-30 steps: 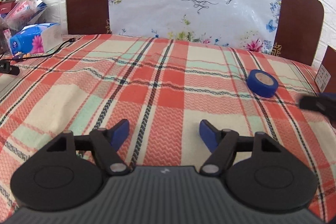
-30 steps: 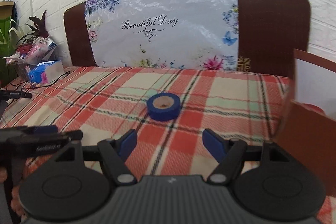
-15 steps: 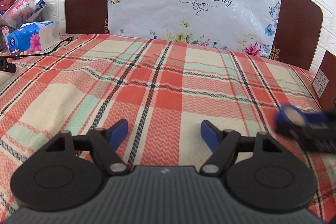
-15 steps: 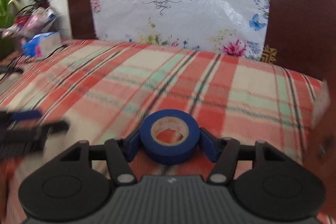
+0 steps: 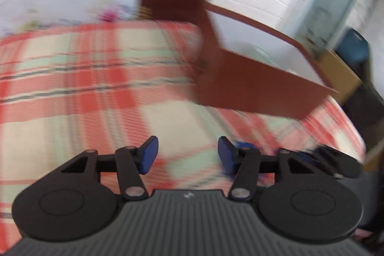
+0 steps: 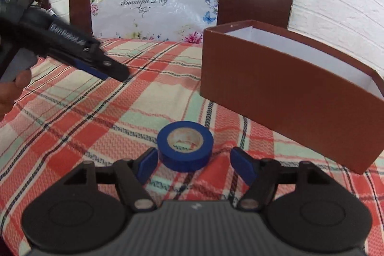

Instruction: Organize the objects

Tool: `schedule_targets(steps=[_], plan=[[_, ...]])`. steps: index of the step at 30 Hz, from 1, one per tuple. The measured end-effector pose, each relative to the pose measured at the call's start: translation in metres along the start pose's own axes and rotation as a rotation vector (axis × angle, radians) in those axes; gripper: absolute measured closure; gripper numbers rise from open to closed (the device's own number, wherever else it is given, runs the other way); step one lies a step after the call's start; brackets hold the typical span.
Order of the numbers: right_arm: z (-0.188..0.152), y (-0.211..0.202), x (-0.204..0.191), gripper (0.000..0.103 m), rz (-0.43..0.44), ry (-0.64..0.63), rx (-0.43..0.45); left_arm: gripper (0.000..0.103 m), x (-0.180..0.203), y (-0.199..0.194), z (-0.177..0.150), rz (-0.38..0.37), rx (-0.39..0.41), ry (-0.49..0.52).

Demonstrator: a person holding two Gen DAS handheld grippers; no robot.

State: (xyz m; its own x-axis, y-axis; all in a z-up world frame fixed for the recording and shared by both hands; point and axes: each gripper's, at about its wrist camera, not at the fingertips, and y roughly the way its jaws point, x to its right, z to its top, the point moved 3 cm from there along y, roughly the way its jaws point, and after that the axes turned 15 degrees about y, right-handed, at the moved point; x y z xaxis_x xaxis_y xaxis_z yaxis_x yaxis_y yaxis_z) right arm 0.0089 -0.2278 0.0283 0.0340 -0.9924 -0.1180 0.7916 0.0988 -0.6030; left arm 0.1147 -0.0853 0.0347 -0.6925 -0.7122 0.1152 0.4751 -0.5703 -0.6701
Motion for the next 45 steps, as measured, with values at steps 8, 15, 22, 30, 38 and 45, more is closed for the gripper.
schedule_targets(steps=[8,15,22,30,38,45], plan=[[0.0,0.008,-0.002,0.038,0.039,-0.014,-0.008,0.053,0.043,0.041,-0.003,-0.054,-0.141,0.031],[-0.001,0.022,-0.001,0.044,0.056,0.006,-0.042,0.081,0.037,0.058,-0.006,-0.019,-0.159,0.025],[0.025,-0.012,0.001,0.045,0.032,0.036,0.145,0.081,0.047,0.018,0.057,-0.023,-0.006,0.073],[0.117,-0.01,0.042,0.044,-0.11,0.072,0.328,0.08,0.058,0.052,0.165,0.011,0.108,0.17],[0.123,0.034,0.074,0.043,-0.137,0.182,0.279,0.066,0.035,0.086,0.167,0.112,0.096,0.108],[0.101,-0.014,0.086,0.04,-0.161,0.404,0.354,0.062,0.042,0.053,0.146,0.112,0.125,0.137]])
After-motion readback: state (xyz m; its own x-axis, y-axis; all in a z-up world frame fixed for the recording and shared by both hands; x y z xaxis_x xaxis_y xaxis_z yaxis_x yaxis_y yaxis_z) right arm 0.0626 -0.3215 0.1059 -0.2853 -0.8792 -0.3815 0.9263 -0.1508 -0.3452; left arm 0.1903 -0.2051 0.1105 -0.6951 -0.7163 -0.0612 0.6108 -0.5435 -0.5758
